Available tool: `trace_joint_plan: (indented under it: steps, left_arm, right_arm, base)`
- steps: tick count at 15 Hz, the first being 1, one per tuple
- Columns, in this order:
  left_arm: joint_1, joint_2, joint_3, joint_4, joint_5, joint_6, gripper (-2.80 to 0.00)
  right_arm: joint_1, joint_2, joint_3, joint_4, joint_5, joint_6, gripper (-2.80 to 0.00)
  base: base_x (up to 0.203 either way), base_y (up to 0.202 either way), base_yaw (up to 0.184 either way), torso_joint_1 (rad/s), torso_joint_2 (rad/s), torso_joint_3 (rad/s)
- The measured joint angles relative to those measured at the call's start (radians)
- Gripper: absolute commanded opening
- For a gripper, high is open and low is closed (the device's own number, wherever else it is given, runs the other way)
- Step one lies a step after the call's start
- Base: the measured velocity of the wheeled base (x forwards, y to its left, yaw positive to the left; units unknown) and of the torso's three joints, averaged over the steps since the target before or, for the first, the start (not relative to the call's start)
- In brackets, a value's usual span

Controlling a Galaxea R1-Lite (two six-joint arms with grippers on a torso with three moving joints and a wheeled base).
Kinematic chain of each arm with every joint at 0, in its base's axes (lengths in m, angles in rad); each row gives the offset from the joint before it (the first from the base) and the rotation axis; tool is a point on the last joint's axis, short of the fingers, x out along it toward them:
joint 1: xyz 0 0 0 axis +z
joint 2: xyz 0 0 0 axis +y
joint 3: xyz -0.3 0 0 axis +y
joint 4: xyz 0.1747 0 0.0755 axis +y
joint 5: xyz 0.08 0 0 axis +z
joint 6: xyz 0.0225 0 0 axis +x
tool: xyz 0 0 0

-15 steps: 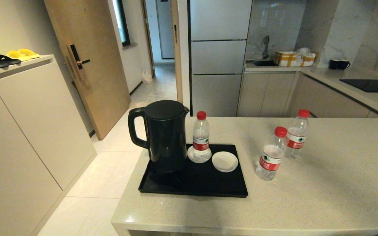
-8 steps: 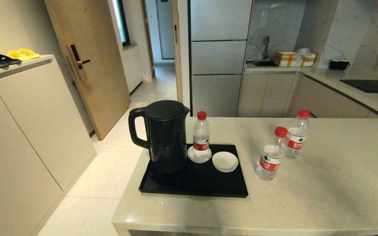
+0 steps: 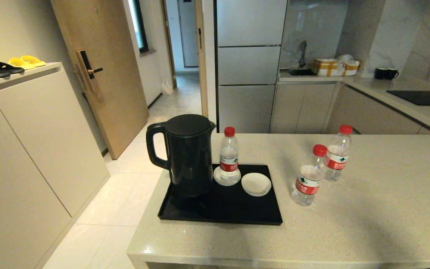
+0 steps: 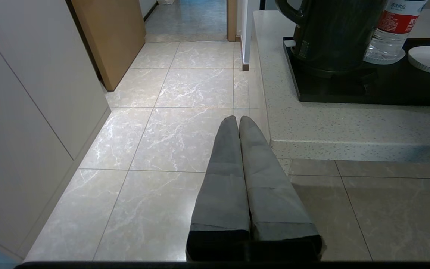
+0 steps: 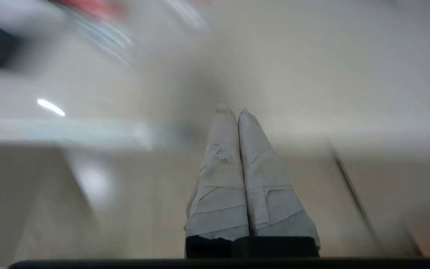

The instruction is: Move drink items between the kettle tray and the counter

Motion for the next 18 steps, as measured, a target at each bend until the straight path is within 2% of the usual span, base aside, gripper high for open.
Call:
trace_joint_plan:
  steps: [1,2,4,5,7,8,13,16,18]
  left_arm:
    - [0.0,0.0,0.0,0.0,0.0,0.0,-2.8]
    - [0.0,0.0,0.0,0.0,0.0,0.0,-2.8]
    - [0.0,0.0,0.0,0.0,0.0,0.0,-2.8]
    - [0.0,0.0,0.0,0.0,0.0,0.0,-2.8]
    - [0.0,0.0,0.0,0.0,0.0,0.0,-2.8]
    - [0.0,0.0,0.0,0.0,0.001,0.0,-2.8]
    - [0.0,0.0,0.0,0.0,0.0,0.0,-2.8]
    - [0.0,0.0,0.0,0.0,0.0,0.0,-2.8]
    - [0.0,0.0,0.0,0.0,0.0,0.0,-2.8]
  right_arm:
    - [0.002,-0.012,0.025,-0.102,0.082,0.006,-2.8]
    - [0.003,-0.022,0.039,-0.172,0.128,0.05,-2.8]
    - [0.004,-0.033,0.05,-0.165,0.124,0.164,-2.8]
    - [0.004,-0.036,0.051,-0.139,0.122,0.183,-2.8]
    - [0.004,-0.038,0.052,-0.145,0.139,0.101,-2.8]
    - [0.004,-0.038,0.053,-0.147,0.144,0.087,-2.8]
    - [0.004,-0.039,0.053,-0.139,0.142,0.124,-2.8]
    - [0.004,-0.039,0.053,-0.145,0.124,0.193,-2.8]
    - [0.004,-0.039,0.053,-0.145,0.123,0.199,-2.8]
  base:
    - [0.0,0.0,0.0,0.0,0.0,0.0]
    - [0.0,0.0,0.0,0.0,0.0,0.0]
    - [0.0,0.0,0.0,0.0,0.0,0.0]
    - [0.0,0.0,0.0,0.0,0.0,0.0]
    - [0.0,0.0,0.0,0.0,0.0,0.0]
    - [0.0,0.0,0.0,0.0,0.0,0.0]
    - [0.0,0.0,0.0,0.0,0.0,0.0]
    - [0.0,0.0,0.0,0.0,0.0,0.0]
    - [0.0,0.0,0.0,0.0,0.0,0.0]
